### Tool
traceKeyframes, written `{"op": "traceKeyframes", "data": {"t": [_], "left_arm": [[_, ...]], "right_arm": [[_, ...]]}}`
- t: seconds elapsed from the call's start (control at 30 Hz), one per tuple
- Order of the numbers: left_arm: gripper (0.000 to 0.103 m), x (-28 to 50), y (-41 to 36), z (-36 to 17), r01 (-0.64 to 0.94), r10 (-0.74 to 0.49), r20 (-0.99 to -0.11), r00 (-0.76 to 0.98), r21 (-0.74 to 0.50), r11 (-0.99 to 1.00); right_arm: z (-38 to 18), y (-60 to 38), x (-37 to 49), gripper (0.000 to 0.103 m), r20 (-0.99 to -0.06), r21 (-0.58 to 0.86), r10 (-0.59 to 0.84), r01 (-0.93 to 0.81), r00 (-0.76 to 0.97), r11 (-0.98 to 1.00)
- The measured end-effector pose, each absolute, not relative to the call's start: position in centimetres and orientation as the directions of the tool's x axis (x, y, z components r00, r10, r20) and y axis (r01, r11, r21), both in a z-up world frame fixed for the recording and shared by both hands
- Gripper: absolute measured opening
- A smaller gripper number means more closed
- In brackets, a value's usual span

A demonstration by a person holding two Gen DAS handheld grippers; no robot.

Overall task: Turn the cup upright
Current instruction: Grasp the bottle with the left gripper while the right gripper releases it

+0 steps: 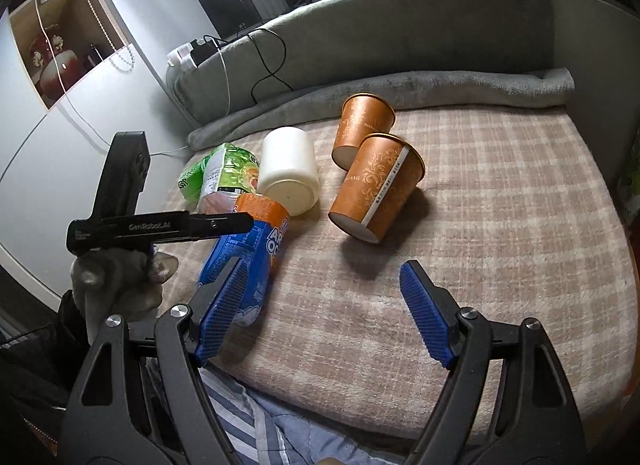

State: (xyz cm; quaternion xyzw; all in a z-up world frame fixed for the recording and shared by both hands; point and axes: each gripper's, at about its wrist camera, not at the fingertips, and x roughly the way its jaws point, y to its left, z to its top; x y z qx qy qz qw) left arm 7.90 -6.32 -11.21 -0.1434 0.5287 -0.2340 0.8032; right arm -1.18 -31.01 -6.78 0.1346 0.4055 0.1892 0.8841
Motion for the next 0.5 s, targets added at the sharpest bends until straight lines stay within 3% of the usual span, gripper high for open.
{"op": "traceKeyframes", "data": {"t": [0.2,0.5], "left_arm": [[0.064,9.1,-7.1,-12.1,0.221,-0.532,-0.795,0.293,-0.485,0.846],[0.063,8.7,-7.7,-11.4,0.264,-0.534,-0.785,0.315,-0.468,0.844]], "right_arm": [[-7.4,-31.5,-0.9,0.081,-0.667,0.405,0.441,-0.205,0.600,0.891],[-7.1,-31.8,-0.9,0.081,-0.661,0.393,0.423,-0.194,0.619,0.899]]}}
